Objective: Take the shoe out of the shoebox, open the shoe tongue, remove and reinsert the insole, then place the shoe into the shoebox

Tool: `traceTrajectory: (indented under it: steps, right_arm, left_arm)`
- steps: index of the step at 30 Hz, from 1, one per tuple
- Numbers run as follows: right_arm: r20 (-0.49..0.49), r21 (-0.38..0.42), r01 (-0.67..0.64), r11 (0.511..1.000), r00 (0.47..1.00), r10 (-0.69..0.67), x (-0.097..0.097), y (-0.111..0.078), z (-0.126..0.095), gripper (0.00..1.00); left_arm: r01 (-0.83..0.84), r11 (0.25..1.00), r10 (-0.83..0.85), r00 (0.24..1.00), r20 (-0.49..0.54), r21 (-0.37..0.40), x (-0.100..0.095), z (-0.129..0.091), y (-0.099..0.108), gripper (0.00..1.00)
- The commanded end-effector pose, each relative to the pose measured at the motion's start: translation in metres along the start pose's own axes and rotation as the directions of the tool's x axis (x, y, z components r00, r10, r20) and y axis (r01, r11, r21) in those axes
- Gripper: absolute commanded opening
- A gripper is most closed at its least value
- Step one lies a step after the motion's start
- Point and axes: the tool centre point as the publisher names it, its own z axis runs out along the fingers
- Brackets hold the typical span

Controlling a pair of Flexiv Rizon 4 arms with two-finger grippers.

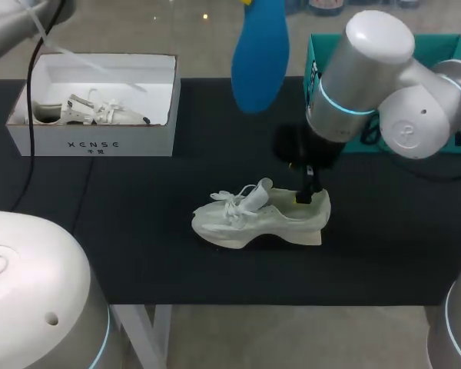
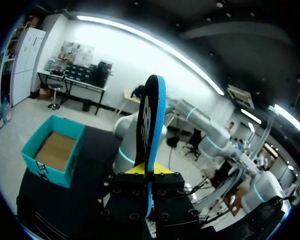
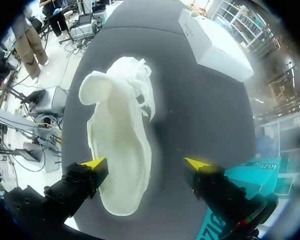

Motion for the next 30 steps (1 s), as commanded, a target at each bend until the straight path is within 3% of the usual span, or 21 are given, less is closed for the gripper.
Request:
traceTrajectory:
  steps: [1, 15, 16, 17, 18, 19, 30]
  right_arm:
    - [-0.007, -0.019, -0.004, 1.0, 1.0, 0.004, -0.001, -0.006, 0.022, 1.0]
    - [-0.073, -0.013, -0.016, 1.0, 0.997, 0.015, -0.008, -0.011, 0.052, 1.0]
    - [-0.076, -0.011, -0.016, 1.0, 0.997, 0.015, -0.008, -0.011, 0.053, 0.93]
    - [-0.078, -0.01, -0.015, 1.0, 0.997, 0.015, -0.008, -0.012, 0.054, 0.48]
    - [-0.08, -0.008, -0.015, 1.0, 0.997, 0.014, -0.008, -0.012, 0.054, 0.2]
    - [-0.081, -0.008, -0.014, 1.0, 0.997, 0.014, -0.008, -0.012, 0.055, 0.0]
    - [-0.1, 0.009, -0.022, 1.0, 0.995, 0.023, -0.001, -0.022, 0.058, 0.0]
  left_arm:
    - [0.001, 1.0, -0.001, 1.0, 0.001, -0.002, 0.0, -0.001, 0.0, 0.0]
    - [0.001, 1.0, -0.001, 1.0, 0.001, -0.002, 0.0, -0.001, 0.0, 0.0]
    - [0.001, 1.0, -0.001, 1.0, 0.001, -0.002, 0.0, -0.001, 0.0, 0.0]
    - [0.001, 1.0, -0.001, 1.0, 0.001, -0.002, 0.0, -0.001, 0.0, 0.0]
    - [0.001, 1.0, -0.001, 1.0, 0.001, -0.002, 0.0, -0.001, 0.0, 0.0]
    - [0.001, 1.0, -0.001, 1.0, 0.001, -0.002, 0.0, -0.001, 0.0, 0.0]
    - [0.001, 1.0, -0.001, 1.0, 0.001, -0.002, 0.0, -0.001, 0.0, 0.0]
